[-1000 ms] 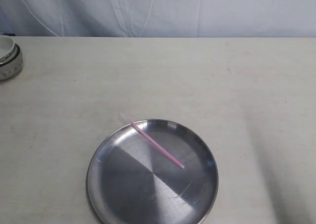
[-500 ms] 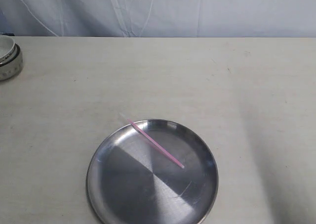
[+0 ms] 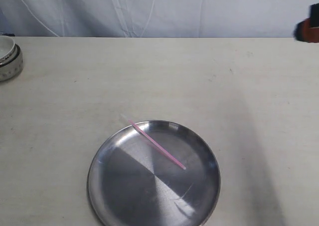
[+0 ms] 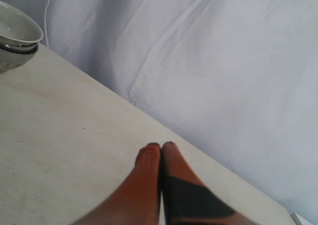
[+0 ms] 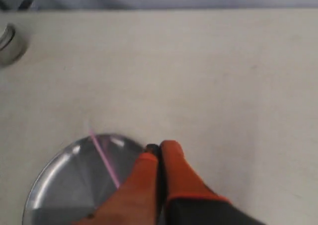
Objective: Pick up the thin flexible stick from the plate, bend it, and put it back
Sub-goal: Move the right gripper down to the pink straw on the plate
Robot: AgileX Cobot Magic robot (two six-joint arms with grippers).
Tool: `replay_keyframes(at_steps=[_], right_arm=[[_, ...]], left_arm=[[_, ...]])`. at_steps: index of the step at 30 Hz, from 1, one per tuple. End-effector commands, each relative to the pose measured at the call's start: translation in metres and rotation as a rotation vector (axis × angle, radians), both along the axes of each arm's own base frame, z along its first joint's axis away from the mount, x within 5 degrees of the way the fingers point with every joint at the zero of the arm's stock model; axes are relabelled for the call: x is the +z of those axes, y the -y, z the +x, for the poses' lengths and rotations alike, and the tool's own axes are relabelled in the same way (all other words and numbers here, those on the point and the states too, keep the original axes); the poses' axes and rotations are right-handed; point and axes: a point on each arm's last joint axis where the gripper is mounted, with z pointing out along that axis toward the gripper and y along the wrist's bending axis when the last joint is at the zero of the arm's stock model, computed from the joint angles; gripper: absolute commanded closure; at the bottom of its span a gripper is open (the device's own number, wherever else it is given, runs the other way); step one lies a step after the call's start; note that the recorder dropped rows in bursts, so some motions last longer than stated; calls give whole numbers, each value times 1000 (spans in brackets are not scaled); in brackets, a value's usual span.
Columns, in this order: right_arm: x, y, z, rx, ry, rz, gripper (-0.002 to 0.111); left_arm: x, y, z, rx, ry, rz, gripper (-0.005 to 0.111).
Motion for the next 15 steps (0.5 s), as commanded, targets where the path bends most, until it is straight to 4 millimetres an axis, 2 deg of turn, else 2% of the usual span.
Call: replay_keyframes(at_steps=[1,4,6,10,15], right_arm=[[-25,-30,58,293,-158,-9,87],[-55,-59,87,412,-284,-48,69],[-73,-80,98,490,-348,-83,64],[-104,-118,112,621,-398,-167,63],[-137,-152,113,690,-480,-290,63]], left_arm=[[-2,1,0,-17,-13,7,107],[-3,2,0,-25,-24,10,107],[-4,2,0,-28,-27,12,107],[-4,2,0,-28,-27,12,107],[-4,2,0,-28,-27,12,107]])
